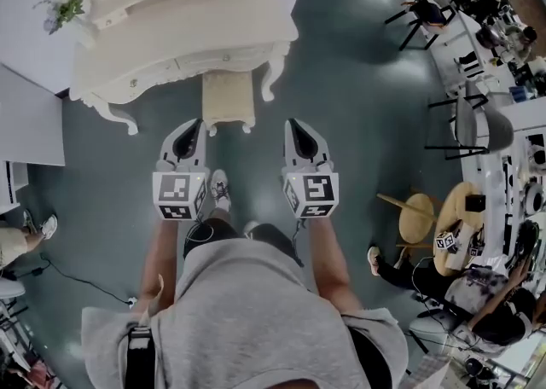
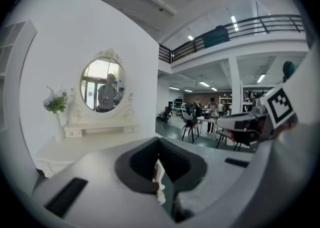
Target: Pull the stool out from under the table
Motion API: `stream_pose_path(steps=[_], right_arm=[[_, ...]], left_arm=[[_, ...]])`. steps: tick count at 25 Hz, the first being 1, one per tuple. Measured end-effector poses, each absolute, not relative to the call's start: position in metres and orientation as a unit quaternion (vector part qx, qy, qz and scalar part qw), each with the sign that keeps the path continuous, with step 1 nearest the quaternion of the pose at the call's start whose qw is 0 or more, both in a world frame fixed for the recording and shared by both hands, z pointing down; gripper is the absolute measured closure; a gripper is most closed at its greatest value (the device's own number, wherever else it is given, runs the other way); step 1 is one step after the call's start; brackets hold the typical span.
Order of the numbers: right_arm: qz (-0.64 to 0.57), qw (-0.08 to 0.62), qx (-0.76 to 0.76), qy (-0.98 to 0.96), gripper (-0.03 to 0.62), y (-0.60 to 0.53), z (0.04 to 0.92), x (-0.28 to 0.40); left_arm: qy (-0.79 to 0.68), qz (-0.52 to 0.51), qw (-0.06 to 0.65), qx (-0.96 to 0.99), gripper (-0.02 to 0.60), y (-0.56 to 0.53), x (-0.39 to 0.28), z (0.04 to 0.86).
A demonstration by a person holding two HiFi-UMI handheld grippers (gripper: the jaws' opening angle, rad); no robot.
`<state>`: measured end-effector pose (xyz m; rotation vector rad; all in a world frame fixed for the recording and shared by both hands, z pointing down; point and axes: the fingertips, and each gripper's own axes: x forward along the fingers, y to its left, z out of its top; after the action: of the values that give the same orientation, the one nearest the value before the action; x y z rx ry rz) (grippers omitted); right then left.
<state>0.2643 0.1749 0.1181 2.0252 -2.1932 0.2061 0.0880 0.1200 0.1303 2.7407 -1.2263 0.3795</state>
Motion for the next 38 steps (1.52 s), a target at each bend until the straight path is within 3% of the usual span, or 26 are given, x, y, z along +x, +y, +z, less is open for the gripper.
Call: stream_pose_path(steps=[19,38], right_arm=[[0.127,0.114,0.669,-0.723,0.582,-0.018,0.220,0.267],[0.231,0.149,0.616,-0.738,0.582,-0.079,0.480,0.296]], left_arm=[[-0.384,0.179,0.114,0.899,0.580,-0.061,0.089,0.240],[-0.448,0.220,0.179,0.848,0.580,-0.110,0.107,0.467]])
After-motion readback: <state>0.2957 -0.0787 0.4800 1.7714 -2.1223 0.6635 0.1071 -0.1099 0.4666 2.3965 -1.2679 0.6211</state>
